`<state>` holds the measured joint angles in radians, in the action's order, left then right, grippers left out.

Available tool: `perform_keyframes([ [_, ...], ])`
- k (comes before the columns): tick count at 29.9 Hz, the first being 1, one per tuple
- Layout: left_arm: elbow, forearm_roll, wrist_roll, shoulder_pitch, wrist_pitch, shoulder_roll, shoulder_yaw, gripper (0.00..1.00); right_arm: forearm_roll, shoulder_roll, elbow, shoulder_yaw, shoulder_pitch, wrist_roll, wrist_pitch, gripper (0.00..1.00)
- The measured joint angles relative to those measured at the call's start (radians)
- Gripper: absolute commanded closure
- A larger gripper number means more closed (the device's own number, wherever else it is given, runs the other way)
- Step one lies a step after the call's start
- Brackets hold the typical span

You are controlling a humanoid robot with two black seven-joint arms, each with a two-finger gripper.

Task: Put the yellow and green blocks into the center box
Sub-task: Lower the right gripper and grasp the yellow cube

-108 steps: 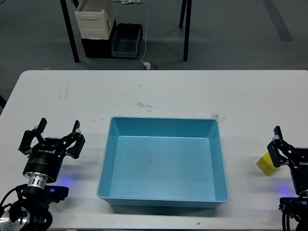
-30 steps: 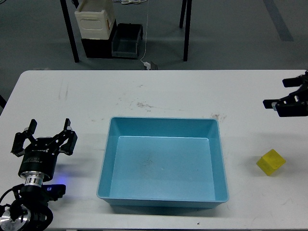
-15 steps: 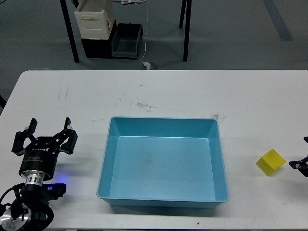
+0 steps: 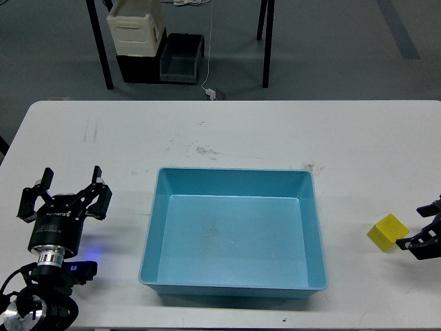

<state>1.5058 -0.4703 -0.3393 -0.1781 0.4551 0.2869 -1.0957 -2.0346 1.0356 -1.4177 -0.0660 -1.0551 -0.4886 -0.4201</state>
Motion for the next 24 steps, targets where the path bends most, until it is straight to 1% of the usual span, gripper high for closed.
perform_keyframes([
  [4, -0.01, 0.002, 0.0, 0.0, 0.002, 0.0, 0.0, 0.0, 0.002, -0.021, 0.013, 0.0, 0.002, 0.0, 0.0, 0.01],
  [10, -0.02, 0.003, 0.0, 0.001, 0.002, -0.014, -0.001, 0.0, 0.002, -0.081, 0.074, 0.001, 0.017, 0.0, 0.001, 0.01],
  [14, -0.021, 0.003, 0.001, 0.002, 0.003, -0.017, -0.002, 0.0, 0.002, -0.114, 0.088, 0.002, 0.032, 0.0, 0.0, 0.01],
  [20, -0.021, 0.003, 0.0, 0.005, 0.003, -0.017, -0.006, 0.0, 0.003, -0.134, 0.112, 0.002, 0.054, 0.0, 0.0, 0.02],
  [24, -0.021, 0.003, 0.0, 0.006, 0.003, -0.017, -0.006, 0.0, 0.003, -0.137, 0.114, 0.002, 0.074, 0.0, 0.001, 0.05],
])
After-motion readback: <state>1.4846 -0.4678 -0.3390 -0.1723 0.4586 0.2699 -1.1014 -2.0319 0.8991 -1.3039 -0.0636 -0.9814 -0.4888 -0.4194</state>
